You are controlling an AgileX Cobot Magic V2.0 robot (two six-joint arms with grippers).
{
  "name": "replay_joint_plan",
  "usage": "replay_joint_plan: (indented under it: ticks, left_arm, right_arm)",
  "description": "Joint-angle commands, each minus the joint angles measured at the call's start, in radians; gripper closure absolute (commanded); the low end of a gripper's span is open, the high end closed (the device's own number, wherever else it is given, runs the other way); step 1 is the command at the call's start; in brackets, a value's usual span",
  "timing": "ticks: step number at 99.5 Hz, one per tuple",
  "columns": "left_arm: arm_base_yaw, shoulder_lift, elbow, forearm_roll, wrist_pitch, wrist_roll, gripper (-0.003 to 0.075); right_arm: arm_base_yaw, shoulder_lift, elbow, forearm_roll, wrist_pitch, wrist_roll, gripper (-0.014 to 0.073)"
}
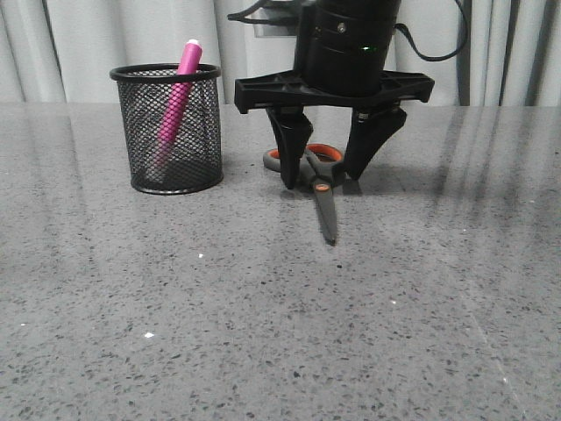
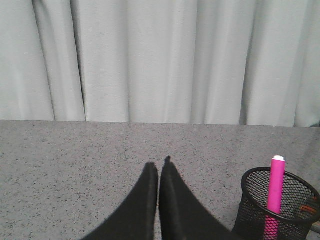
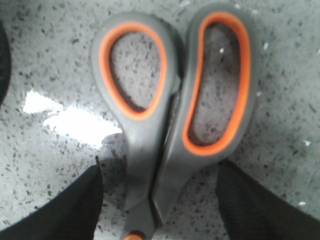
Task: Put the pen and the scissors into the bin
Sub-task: 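Lower the right gripper and close it on the scissors blades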
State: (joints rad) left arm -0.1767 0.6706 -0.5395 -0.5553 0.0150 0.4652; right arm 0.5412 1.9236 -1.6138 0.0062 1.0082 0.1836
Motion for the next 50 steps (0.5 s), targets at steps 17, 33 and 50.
replay_joint_plan:
  ticks: [17, 33, 50]
  left_arm:
    - [0.003, -0.004, -0.027, -0.006, -0.069, -0.004, 0.0742]
    - [0.003, -0.004, -0.027, -0.006, -0.071, -0.004, 0.0742]
    - [0.003, -0.004, -0.027, -0.006, -0.071, -0.004, 0.0742]
  right_arm:
    - [0.001, -0.029, -0.028, -0.014, -0.051, 0.006, 0.0273]
    - [0.001, -0.029, -0.028, -0.016, -0.036, 0.005, 0.052]
    - [0.001, -0.029, -0.028, -0.028, -0.03, -0.004, 0.0669]
